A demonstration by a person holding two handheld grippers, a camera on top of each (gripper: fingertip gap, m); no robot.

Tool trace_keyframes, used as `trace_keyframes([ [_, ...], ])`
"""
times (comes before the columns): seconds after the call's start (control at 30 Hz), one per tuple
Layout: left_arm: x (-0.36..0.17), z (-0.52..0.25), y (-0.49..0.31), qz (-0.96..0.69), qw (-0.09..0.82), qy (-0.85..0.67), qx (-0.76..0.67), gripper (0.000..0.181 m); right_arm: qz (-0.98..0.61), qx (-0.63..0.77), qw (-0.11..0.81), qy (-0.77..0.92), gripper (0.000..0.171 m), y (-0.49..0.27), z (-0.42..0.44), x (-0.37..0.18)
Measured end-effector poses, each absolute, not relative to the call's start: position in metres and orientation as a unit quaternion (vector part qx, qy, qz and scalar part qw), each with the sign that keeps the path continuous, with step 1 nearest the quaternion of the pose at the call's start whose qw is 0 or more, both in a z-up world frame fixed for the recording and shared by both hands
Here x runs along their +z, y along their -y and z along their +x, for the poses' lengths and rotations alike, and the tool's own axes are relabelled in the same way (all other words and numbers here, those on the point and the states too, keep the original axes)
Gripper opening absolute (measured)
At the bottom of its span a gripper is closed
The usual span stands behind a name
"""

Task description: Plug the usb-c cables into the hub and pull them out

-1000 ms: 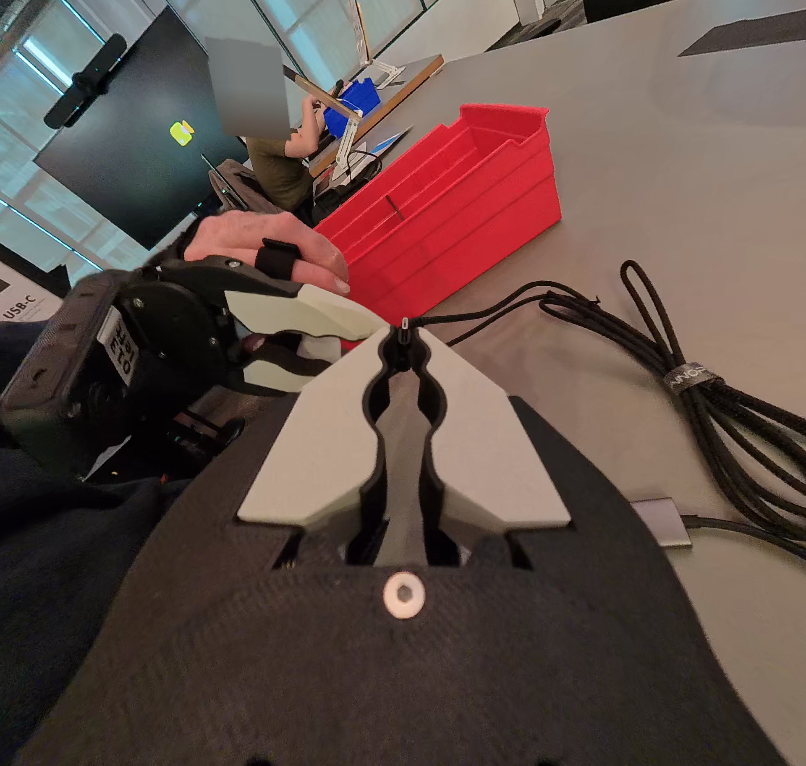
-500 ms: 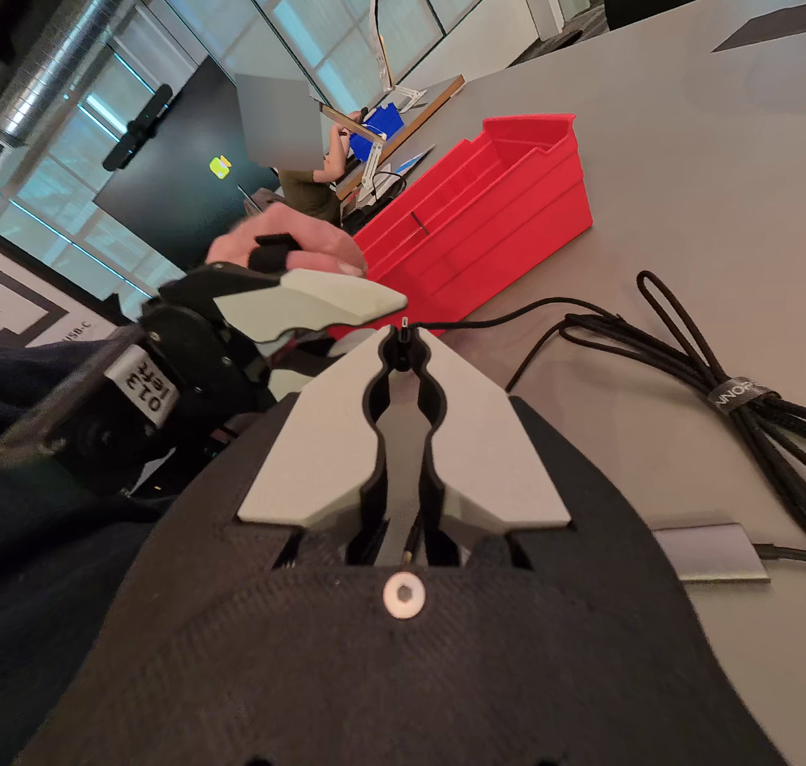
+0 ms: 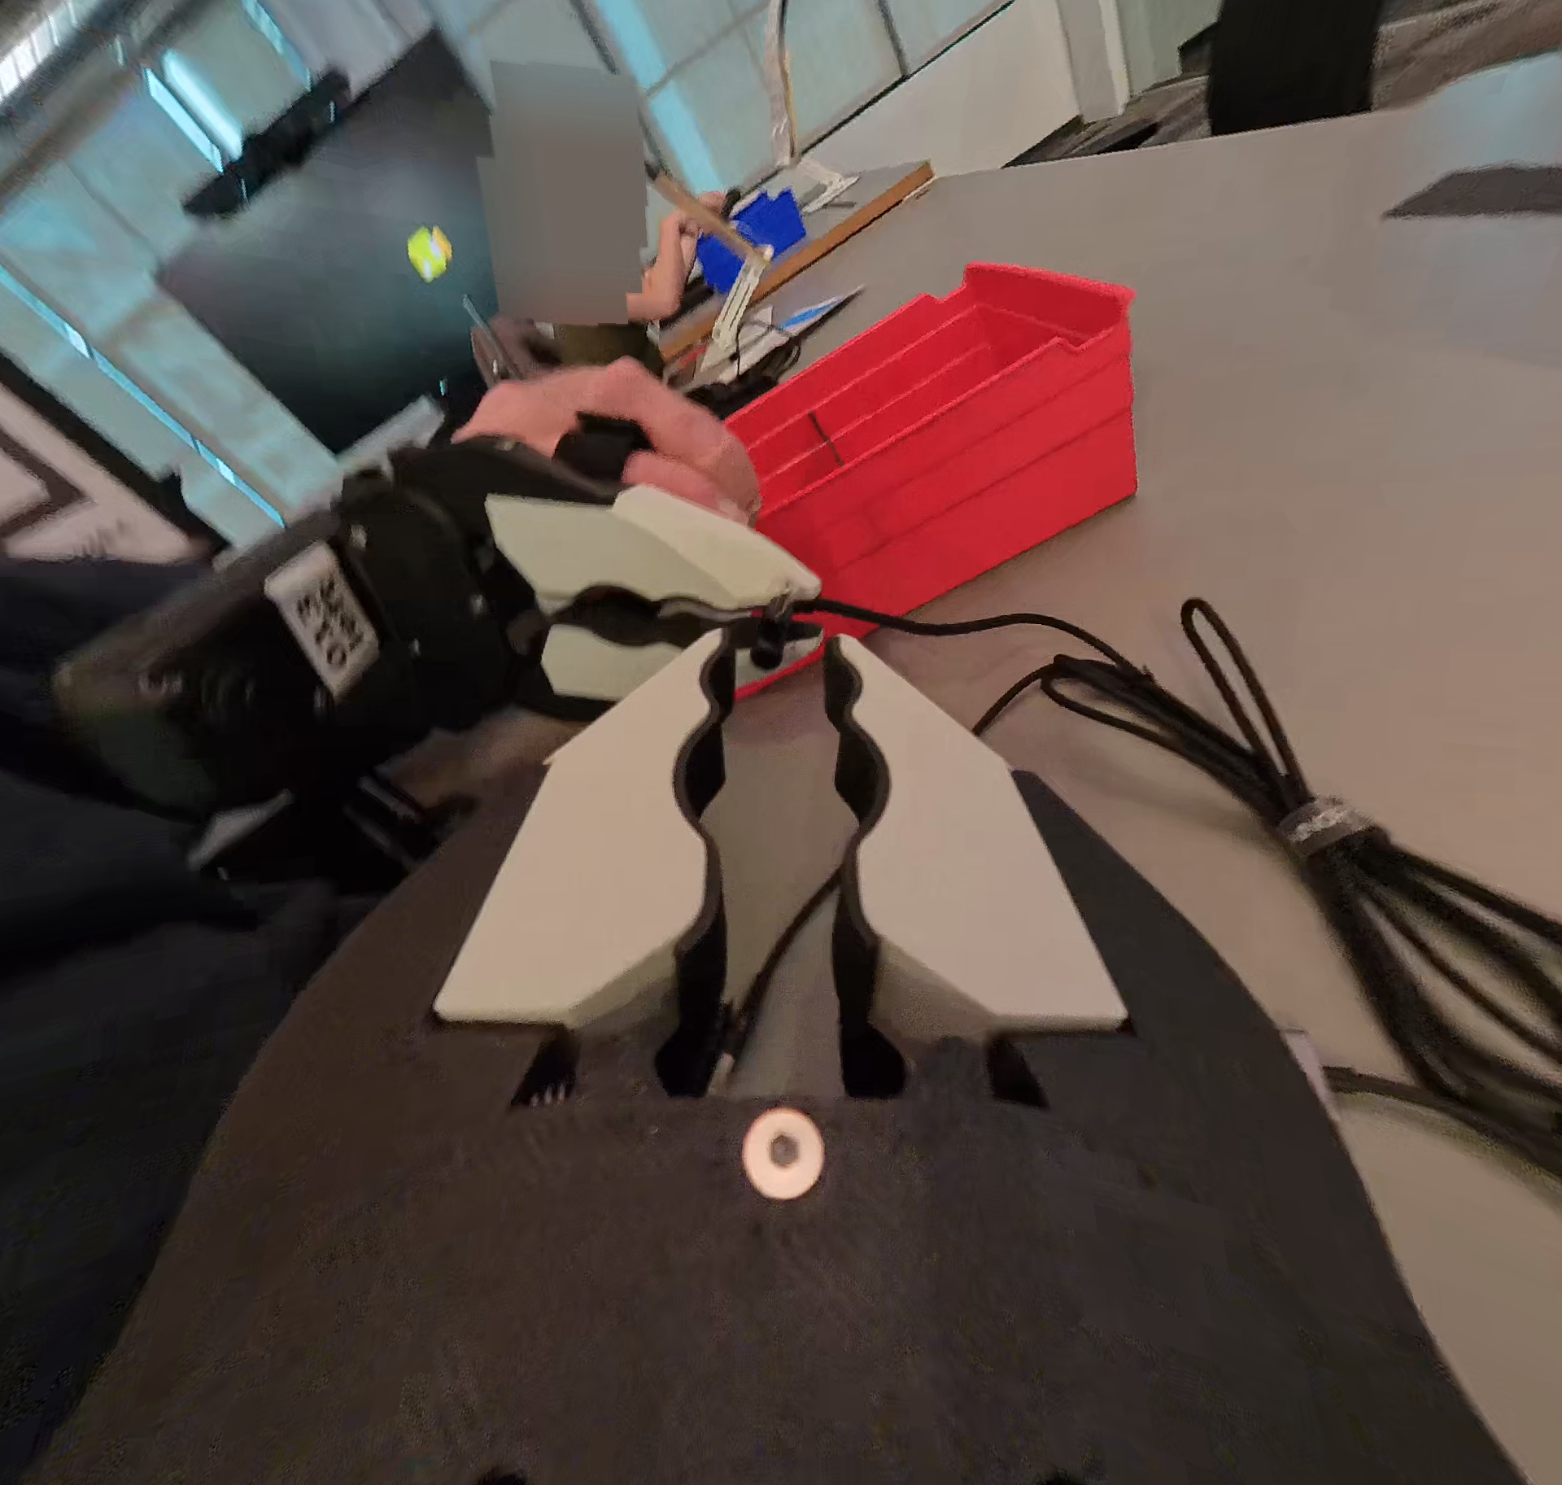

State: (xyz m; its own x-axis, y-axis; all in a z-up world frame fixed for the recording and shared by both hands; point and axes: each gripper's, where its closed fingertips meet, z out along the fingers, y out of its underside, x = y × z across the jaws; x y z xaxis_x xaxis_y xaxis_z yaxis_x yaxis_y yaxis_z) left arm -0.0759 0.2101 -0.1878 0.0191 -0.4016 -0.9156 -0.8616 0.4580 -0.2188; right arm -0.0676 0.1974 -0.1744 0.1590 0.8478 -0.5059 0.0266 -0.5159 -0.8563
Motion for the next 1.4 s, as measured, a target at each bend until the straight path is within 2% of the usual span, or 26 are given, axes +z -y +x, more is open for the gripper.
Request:
trace_keyframes([
  [0.2, -0.188, -0.075, -0.191, -0.434, 0.5, -0.733, 0.155, 0.007, -0.6, 0.43, 0.434, 0.517, 0.033, -0.176, -0.068, -0.166],
  [0.3, -0.186, -0.072, -0.182, -0.422, 0.489, -0.752, 0.129, 0.007, -0.565, 0.373, 0.444, 0.587, 0.035, -0.166, -0.075, -0.167],
  [0.5, -0.187, -0.072, -0.173, -0.411, 0.466, -0.777, 0.098, 0.007, -0.528, 0.327, 0.452, 0.64, 0.012, -0.162, -0.08, -0.17],
  [0.67, -0.191, -0.075, -0.168, -0.411, 0.442, -0.793, 0.081, 0.007, -0.503, 0.3, 0.44, 0.681, 0.021, -0.154, -0.078, -0.175],
  [1.03, -0.192, -0.079, -0.159, -0.404, 0.408, -0.817, 0.053, 0.007, -0.439, 0.245, 0.436, 0.747, 0.021, -0.146, -0.077, -0.182],
  [1.23, -0.189, -0.078, -0.156, -0.408, 0.402, -0.819, 0.027, 0.007, -0.393, 0.11, 0.48, 0.776, 0.009, -0.153, -0.077, -0.18],
  [1.4, -0.188, -0.078, -0.157, -0.418, 0.402, -0.815, 0.012, 0.007, -0.384, 0.069, 0.512, 0.766, 0.008, -0.156, -0.077, -0.177],
])
